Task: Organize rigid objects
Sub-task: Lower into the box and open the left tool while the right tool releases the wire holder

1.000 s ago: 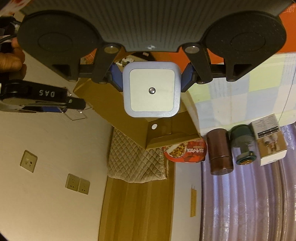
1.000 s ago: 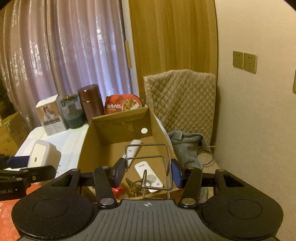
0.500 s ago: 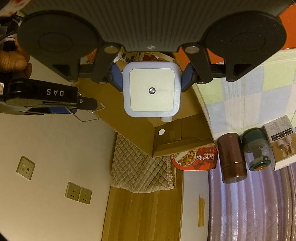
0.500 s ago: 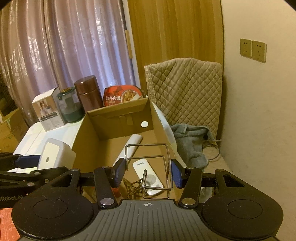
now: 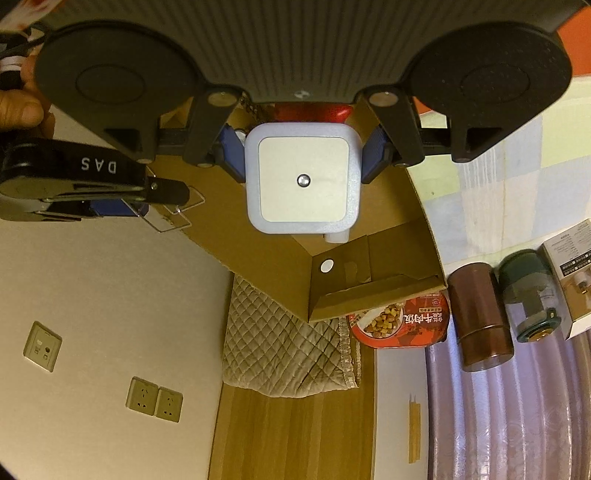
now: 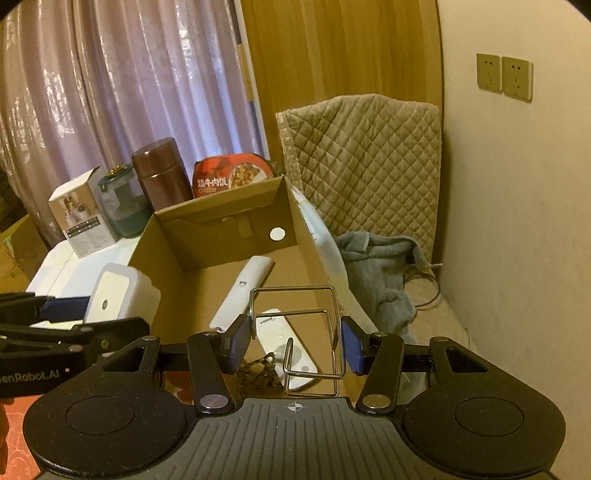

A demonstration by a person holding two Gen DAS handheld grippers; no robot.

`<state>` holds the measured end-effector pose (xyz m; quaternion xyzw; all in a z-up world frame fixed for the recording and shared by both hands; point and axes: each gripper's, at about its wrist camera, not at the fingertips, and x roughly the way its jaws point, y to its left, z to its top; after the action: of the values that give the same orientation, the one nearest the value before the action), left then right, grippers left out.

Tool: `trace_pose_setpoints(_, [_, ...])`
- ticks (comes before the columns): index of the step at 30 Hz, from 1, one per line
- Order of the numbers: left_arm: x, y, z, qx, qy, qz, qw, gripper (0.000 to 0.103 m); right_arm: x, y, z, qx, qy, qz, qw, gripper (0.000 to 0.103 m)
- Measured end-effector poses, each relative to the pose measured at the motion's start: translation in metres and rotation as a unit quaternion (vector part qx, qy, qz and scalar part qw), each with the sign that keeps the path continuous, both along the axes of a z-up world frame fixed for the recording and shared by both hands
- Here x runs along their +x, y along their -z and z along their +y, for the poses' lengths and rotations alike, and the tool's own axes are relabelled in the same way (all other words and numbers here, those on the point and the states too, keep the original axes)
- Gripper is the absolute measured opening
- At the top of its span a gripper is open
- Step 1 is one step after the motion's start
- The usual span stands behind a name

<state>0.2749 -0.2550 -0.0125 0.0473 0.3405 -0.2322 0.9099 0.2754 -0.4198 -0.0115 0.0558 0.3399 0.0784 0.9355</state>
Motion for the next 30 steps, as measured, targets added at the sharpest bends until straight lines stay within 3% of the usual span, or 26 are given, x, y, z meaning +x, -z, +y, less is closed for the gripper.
trace_pose_setpoints(14, [0.008, 0.025, -0.011, 0.011, 0.013, 0.028, 0.9995, 0.06, 0.009, 0.012, 0.003, 0.001, -0.002, 0.01, 1.0, 0.049])
trace_pose_setpoints(30, [0.012, 0.03, -0.012, 0.012, 0.012, 0.034, 0.9993, 0.06, 0.012, 0.019, 0.002, 0.008, 0.001, 0.019, 1.0, 0.049])
